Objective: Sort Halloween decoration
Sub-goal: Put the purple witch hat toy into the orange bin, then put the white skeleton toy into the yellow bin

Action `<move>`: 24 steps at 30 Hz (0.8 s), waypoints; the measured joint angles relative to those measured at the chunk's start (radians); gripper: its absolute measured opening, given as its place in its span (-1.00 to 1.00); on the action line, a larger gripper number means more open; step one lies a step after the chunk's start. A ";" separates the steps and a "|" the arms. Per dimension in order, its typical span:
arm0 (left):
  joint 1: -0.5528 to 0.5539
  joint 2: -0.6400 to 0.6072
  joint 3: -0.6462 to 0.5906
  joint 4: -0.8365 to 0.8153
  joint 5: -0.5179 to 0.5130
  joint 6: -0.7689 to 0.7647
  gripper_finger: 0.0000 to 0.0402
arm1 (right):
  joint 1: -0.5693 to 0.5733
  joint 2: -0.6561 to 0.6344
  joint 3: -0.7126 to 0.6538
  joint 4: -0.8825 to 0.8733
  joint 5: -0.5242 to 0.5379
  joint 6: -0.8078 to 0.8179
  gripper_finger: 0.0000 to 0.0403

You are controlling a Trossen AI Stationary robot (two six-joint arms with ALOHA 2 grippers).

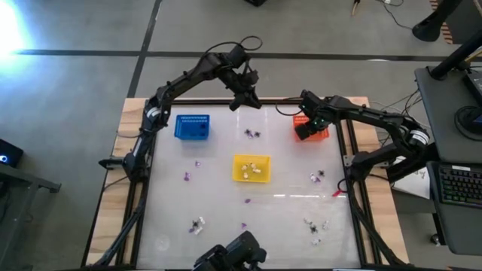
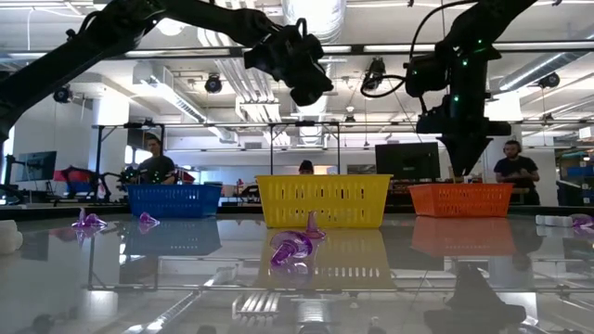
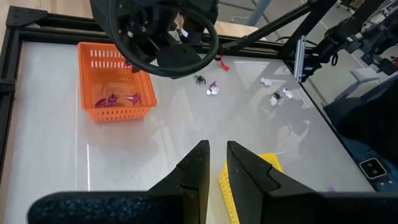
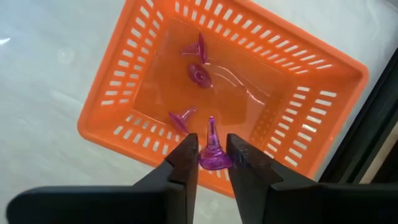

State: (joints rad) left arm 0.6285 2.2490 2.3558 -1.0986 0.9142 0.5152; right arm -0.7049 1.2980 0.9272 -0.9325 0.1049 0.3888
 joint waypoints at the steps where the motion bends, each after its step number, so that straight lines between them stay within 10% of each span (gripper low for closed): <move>1: 0.000 0.000 0.000 0.000 0.000 0.000 -0.81 | 0.000 0.000 0.000 0.000 0.000 0.000 -0.60; 14: 0.000 -0.003 0.000 -0.021 -0.001 -0.002 -0.81 | 0.000 0.000 0.000 0.000 0.001 0.000 -0.47; 24: -0.019 -0.090 -0.001 -0.351 -0.255 0.078 -0.81 | 0.003 -0.001 0.000 -0.003 -0.106 0.004 -0.47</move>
State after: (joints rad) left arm 0.6094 2.1591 2.3552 -1.4500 0.6589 0.5935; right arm -0.7019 1.2968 0.9272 -0.9360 -0.0013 0.3923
